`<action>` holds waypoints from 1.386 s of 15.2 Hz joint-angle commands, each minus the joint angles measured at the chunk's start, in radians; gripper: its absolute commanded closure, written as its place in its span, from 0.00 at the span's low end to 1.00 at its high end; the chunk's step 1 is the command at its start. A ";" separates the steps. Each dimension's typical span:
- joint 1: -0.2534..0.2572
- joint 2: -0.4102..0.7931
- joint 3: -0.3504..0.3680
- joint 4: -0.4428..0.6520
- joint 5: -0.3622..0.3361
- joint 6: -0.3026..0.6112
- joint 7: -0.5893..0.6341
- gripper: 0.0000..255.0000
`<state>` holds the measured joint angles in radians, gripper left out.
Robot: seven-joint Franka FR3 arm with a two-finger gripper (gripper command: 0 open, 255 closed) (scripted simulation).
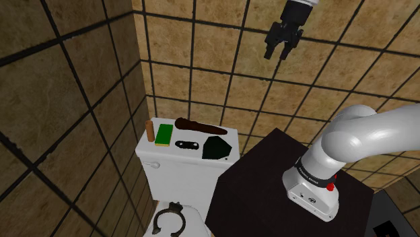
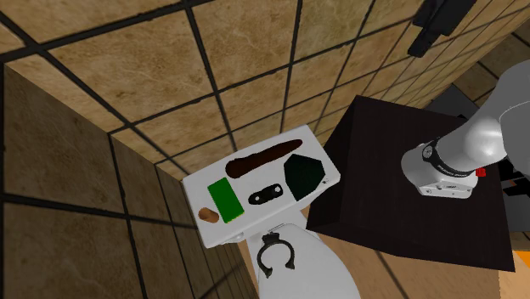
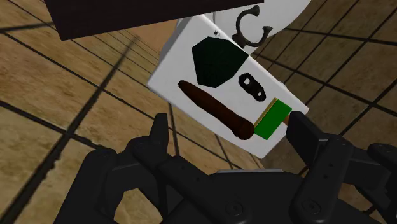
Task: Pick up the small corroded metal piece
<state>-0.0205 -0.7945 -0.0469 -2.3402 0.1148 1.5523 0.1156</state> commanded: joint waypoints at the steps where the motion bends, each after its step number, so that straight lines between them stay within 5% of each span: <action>1: 0.000 0.000 0.000 0.000 0.000 0.000 0.000 0.00; 11: 0.079 0.231 0.081 -0.104 0.000 0.302 -0.082 0.00; 21: 0.140 0.555 0.164 -0.096 -0.035 0.584 -0.133 0.00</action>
<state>0.1146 -0.2710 0.1091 -2.4396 0.0863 2.1103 -0.0132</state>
